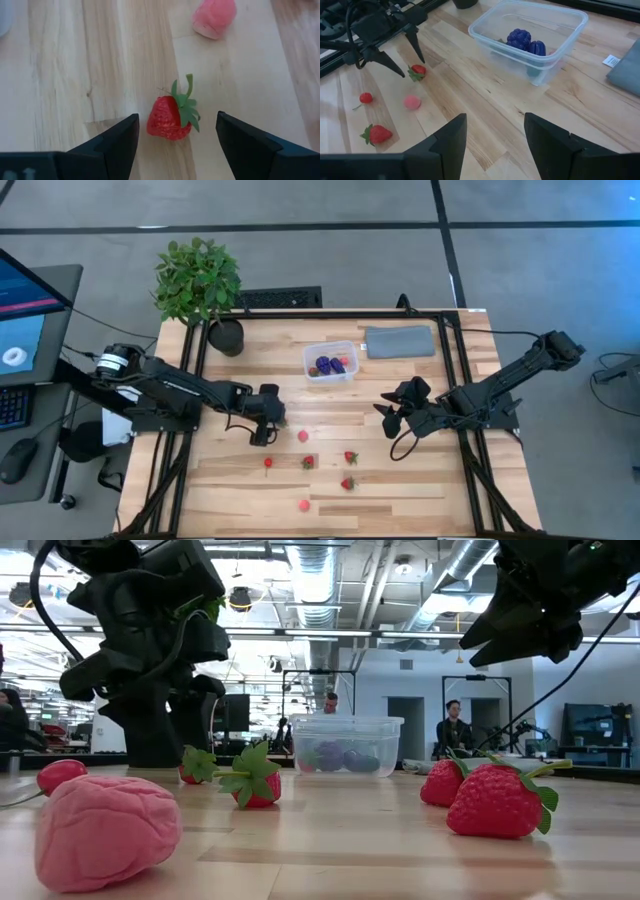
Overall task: Pick and placing Produce into tupperware
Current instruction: Put the strawberry into the container
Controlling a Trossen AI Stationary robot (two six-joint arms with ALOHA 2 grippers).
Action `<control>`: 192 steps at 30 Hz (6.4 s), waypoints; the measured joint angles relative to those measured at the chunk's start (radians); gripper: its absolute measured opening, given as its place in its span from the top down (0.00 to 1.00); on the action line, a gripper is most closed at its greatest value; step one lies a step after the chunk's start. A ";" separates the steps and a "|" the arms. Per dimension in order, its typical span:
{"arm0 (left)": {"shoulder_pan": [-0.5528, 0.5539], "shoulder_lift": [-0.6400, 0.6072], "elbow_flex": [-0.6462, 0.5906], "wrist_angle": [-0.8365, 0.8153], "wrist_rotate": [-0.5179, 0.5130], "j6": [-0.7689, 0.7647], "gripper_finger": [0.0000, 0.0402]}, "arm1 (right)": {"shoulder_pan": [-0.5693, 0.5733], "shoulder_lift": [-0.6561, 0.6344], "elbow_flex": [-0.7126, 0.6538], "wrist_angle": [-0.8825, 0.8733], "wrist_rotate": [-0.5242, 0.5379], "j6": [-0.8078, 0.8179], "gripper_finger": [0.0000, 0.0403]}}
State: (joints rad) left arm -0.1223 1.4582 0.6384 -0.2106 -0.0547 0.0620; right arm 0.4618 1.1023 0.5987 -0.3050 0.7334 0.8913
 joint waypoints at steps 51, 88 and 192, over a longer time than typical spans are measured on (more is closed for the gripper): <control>0.046 0.145 0.078 -0.018 0.078 0.054 0.37 | 0.002 0.001 -0.001 -0.003 -0.029 0.027 0.45; 0.047 0.149 0.180 -0.076 0.011 -0.004 0.63 | 0.025 0.205 0.000 0.254 -0.075 0.017 0.45; 0.516 0.294 0.476 0.067 0.066 0.036 0.59 | 0.080 0.208 -0.001 0.231 0.002 0.079 0.45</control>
State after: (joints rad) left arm 0.3935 1.7527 1.1141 -0.1435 0.0115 0.0977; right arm 0.5415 1.3102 0.5980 -0.0742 0.7349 0.9699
